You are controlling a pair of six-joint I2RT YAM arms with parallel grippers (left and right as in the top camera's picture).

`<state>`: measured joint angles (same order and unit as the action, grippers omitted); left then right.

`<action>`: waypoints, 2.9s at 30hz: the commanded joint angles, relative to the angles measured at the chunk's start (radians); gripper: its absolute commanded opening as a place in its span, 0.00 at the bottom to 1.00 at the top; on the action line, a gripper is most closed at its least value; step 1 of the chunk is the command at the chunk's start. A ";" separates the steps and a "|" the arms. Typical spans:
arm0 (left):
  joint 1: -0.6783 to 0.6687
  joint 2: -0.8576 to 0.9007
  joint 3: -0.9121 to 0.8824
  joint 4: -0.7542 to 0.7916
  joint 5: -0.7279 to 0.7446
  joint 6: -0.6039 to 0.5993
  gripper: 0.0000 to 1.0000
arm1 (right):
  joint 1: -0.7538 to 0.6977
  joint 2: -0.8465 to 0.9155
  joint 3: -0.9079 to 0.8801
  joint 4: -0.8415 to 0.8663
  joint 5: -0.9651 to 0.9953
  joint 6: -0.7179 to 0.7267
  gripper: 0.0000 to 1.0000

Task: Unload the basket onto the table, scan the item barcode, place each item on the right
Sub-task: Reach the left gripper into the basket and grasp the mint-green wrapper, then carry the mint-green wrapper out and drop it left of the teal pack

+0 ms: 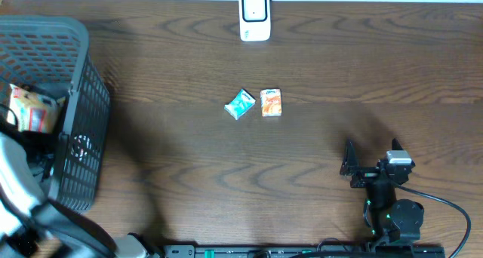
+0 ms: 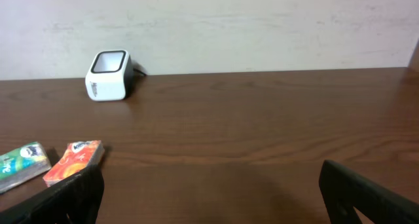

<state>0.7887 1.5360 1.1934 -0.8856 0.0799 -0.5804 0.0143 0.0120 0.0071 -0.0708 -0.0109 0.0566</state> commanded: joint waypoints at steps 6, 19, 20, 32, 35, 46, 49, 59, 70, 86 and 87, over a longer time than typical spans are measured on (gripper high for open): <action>0.002 -0.445 0.042 0.195 0.193 -0.002 0.07 | -0.006 -0.005 -0.002 -0.005 0.002 0.002 0.99; -0.229 -0.676 0.042 0.433 0.243 -0.108 0.07 | -0.006 -0.005 -0.002 -0.005 0.002 0.002 0.99; -0.256 -0.676 0.042 0.467 0.262 -0.091 0.07 | -0.006 -0.005 -0.002 -0.005 0.002 0.002 0.99; -0.684 -0.521 0.041 0.542 0.383 0.182 0.07 | -0.006 -0.005 -0.002 -0.005 0.002 0.002 0.99; -0.790 -0.426 0.041 0.528 0.380 0.283 0.08 | -0.006 -0.005 -0.002 -0.005 0.002 0.002 0.99; -1.007 0.002 0.041 0.531 0.286 0.503 0.08 | -0.006 -0.005 -0.002 -0.005 0.002 0.002 0.99; -1.037 0.097 0.041 0.542 0.189 0.521 0.07 | -0.006 -0.005 -0.002 -0.005 0.002 0.002 0.99; -1.052 0.245 0.041 0.582 0.103 0.523 0.29 | -0.006 -0.005 -0.002 -0.005 0.002 0.002 0.99; -1.047 0.142 0.049 0.583 0.102 0.489 0.43 | -0.006 -0.005 -0.002 -0.005 0.002 0.002 0.99; -0.729 -0.435 0.049 0.588 -0.192 0.490 0.78 | -0.006 -0.005 -0.002 -0.005 0.002 0.002 0.99; -0.688 -0.457 0.049 0.587 -0.257 0.491 0.80 | -0.006 -0.005 -0.002 -0.005 0.002 0.002 0.99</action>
<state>0.0185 1.1282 1.2247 -0.2916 0.0299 -0.0910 0.0143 0.0120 0.0071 -0.0711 -0.0109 0.0566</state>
